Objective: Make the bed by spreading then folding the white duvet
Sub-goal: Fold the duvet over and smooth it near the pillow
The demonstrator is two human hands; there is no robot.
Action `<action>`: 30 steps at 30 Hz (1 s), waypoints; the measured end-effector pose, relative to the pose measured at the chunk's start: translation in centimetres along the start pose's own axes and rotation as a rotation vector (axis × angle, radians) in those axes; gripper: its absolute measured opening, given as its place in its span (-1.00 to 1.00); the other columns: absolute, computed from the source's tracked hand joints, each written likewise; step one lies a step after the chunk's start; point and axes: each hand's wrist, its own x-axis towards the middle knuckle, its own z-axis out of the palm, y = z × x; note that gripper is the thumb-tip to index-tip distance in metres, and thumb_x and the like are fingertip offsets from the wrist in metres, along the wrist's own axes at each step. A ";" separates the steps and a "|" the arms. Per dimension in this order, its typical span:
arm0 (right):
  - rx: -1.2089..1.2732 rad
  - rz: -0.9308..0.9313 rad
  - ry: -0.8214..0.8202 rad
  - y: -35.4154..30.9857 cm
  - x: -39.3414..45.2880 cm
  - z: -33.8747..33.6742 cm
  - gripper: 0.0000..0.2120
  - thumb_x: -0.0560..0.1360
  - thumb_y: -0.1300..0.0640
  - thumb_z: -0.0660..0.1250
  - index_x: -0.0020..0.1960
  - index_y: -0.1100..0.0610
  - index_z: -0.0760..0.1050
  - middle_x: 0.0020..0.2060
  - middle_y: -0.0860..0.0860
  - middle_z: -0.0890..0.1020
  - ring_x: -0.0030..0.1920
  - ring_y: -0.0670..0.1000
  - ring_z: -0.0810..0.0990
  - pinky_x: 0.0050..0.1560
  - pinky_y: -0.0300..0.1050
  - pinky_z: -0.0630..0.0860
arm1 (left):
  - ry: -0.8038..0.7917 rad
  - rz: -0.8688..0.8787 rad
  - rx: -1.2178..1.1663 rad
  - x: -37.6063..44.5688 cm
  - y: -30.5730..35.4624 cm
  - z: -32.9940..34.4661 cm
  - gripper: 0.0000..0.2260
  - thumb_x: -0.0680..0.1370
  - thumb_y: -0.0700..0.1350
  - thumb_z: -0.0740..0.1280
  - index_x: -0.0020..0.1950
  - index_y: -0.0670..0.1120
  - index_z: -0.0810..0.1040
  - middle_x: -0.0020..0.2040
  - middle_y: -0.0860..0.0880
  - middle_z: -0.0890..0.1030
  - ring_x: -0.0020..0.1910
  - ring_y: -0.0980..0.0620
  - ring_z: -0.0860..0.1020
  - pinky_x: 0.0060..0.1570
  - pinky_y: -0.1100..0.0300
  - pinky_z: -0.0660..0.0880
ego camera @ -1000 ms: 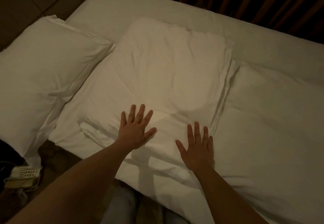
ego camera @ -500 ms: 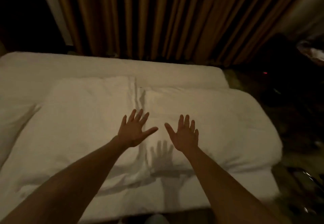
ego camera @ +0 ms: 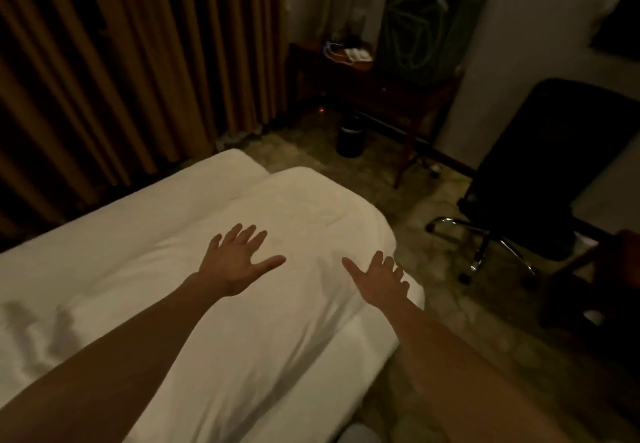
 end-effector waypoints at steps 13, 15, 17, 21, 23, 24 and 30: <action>0.415 0.193 -0.151 6.0 41.1 -0.8 0.24 0.17 -0.70 0.21 0.59 0.09 0.16 0.54 0.13 0.29 0.49 0.22 0.32 0.45 0.23 0.32 | -0.284 0.206 0.178 46.9 15.3 12.2 -0.06 0.38 0.59 -0.21 0.54 0.06 0.33 0.56 0.00 0.31 0.56 -0.05 0.18 0.52 -0.14 0.08; 0.448 0.228 -0.195 6.3 46.4 1.5 0.37 -0.02 -0.77 0.21 0.58 0.02 0.17 0.53 0.09 0.32 0.47 0.20 0.37 0.39 0.25 0.40 | -0.311 0.242 0.227 52.6 15.7 15.4 -0.05 0.39 0.59 -0.24 0.52 0.04 0.36 0.53 -0.01 0.36 0.53 -0.06 0.23 0.50 -0.16 0.12; 0.451 0.238 -0.266 6.6 51.0 4.3 0.45 -0.15 -0.77 0.24 0.58 -0.02 0.18 0.53 0.07 0.33 0.47 0.17 0.37 0.39 0.24 0.40 | -0.340 0.266 0.253 57.8 16.0 18.4 -0.02 0.37 0.59 -0.27 0.47 0.02 0.41 0.48 -0.03 0.41 0.49 -0.07 0.29 0.47 -0.16 0.16; 0.510 0.282 -0.424 7.8 56.1 8.9 0.51 -0.22 -0.69 0.39 0.59 -0.06 0.09 0.56 -0.01 0.26 0.52 0.14 0.28 0.45 0.20 0.31 | -0.416 0.249 0.255 65.8 16.3 24.3 0.02 0.33 0.62 -0.28 0.37 -0.01 0.51 0.38 -0.07 0.50 0.42 -0.10 0.37 0.44 -0.16 0.21; 0.547 0.293 -0.511 8.7 57.3 11.0 0.51 -0.12 -0.64 0.45 0.63 -0.05 -0.06 0.62 0.03 0.10 0.59 0.16 0.12 0.52 0.23 0.18 | -0.512 0.246 0.283 68.6 16.1 27.4 0.07 0.29 0.65 -0.30 0.46 0.03 0.44 0.44 -0.07 0.46 0.45 -0.11 0.35 0.46 -0.17 0.19; 0.548 0.287 -0.569 9.0 57.9 12.1 0.51 -0.08 -0.62 0.46 0.64 -0.05 -0.13 0.63 0.04 0.02 0.61 0.16 0.04 0.54 0.24 0.12 | -0.557 0.234 0.291 69.5 15.9 28.9 0.05 0.30 0.65 -0.29 0.50 0.06 0.40 0.47 -0.07 0.44 0.47 -0.12 0.34 0.47 -0.17 0.18; 0.668 0.196 -0.583 10.6 59.3 18.2 0.39 -0.09 -0.65 0.44 0.61 -0.13 0.11 0.56 -0.08 0.27 0.48 -0.02 0.33 0.46 0.03 0.33 | -0.759 0.099 0.172 70.0 14.3 35.9 -0.13 0.44 0.58 -0.06 0.35 -0.03 0.57 0.34 -0.16 0.57 0.32 -0.18 0.50 0.36 -0.07 0.36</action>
